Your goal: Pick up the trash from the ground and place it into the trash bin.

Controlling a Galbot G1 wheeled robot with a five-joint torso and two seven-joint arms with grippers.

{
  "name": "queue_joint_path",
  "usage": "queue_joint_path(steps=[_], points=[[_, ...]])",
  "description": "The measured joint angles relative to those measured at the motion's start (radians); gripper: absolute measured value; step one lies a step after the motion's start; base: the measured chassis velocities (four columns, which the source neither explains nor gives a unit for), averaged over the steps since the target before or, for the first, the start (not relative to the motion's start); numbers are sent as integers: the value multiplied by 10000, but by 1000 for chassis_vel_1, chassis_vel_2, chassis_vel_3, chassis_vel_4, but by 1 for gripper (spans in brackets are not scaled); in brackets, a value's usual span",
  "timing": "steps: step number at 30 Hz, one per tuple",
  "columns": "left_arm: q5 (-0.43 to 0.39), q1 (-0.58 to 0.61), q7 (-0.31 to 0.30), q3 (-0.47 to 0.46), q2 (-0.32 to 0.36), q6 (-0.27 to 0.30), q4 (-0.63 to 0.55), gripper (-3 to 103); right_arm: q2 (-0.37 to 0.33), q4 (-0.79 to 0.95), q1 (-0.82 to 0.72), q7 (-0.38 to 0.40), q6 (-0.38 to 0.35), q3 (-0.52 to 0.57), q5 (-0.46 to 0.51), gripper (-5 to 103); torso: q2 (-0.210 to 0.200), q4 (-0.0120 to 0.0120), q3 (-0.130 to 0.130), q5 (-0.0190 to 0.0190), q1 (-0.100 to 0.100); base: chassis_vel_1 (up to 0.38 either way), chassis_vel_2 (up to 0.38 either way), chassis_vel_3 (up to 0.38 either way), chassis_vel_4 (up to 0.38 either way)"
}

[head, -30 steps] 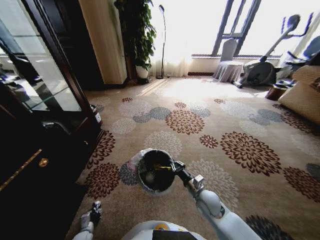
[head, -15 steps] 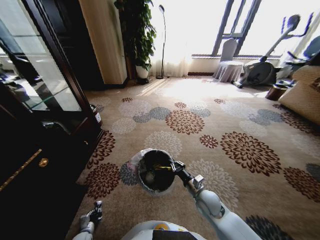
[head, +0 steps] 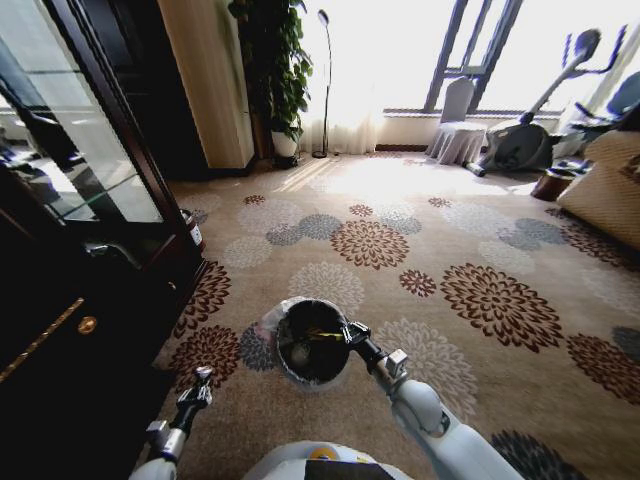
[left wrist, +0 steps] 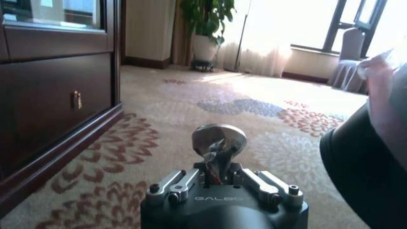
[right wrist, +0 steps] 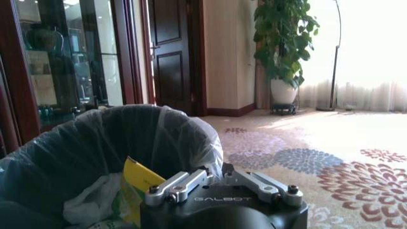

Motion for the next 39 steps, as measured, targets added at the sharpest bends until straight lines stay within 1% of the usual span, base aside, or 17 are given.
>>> queue_joint_path(steps=[4,7,9,10,11,12,14,17,19,20,21,23,26,31,35,36,39], points=[[-207,228,111,-38,-64,-21,-1025,18,0,0,0,0,0,0,0,4,0,-1,0,1,0,0,0,0,0],[-387,374,110,-7,-124,79,-2079,18,-2,-8,-37,14,0,68,8,4,0,0,0,2,0,0,0,0,0],[-415,396,103,21,-127,111,-2311,18,-7,-12,-98,46,-41,178,32,4,0,5,0,4,0,0,0,0,0],[-443,426,91,53,-124,170,-2683,18,-49,-63,-303,219,-215,567,130,4,0,6,0,4,0,0,0,0,0],[-443,426,91,53,-124,170,-2683,18,-49,-63,-303,219,-215,567,130,4,0,6,0,4,0,0,0,0,0],[-471,456,82,85,-110,275,-3129,18,-128,-161,-644,547,-525,1227,277,4,0,4,0,4,0,0,0,0,0],[-529,485,53,106,-75,438,-3625,18,-247,-288,-1056,1026,-908,2053,449,4,0,-11,0,-4,0,0,0,0,0],[-618,507,48,146,6,582,-4048,18,-297,-267,-1019,1230,-994,2271,649,4,0,-14,1,-3,0,0,0,0,0],[-689,523,46,180,103,702,-4327,18,-315,-238,-866,1255,-1000,2298,737,4,0,-9,0,2,0,0,0,0,0],[-766,521,60,212,207,782,-4552,18,-339,-237,-692,1260,-1041,2299,800,4,1,8,-1,3,0,0,0,0,0],[-855,497,98,247,376,881,-4784,18,-363,-259,-496,1257,-1071,2261,884,3,0,9,0,5,0,0,0,0,0],[-896,453,130,262,476,943,-4886,18,-377,-276,-361,1267,-1081,2222,953,3,0,14,0,4,0,0,0,0,0],[-981,221,203,351,840,1127,-5081,18,-394,-276,34,1345,-1141,2088,1233,3,0,-5,1,-2,0,0,0,0,0],[-1198,-26,208,508,1138,1276,-5196,18,-381,-364,179,1226,-1162,1933,1388,3,0,0,0,2,0,0,0,0,0],[-1828,-386,319,853,1623,1661,-5309,18,-94,-578,442,1142,-1373,1712,1480,3,-1,-3,1,-1,1,0,0,0,0],[-1828,-386,319,853,1623,1661,-5309,18,-94,-578,442,1142,-1373,1712,1480,3,-1,-3,1,-1,1,0,0,0,0],[-2346,-632,471,1144,2152,2037,-5267,18,214,-722,653,1075,-1430,1528,1511,3,0,0,0,1,0,0,0,0,0]])
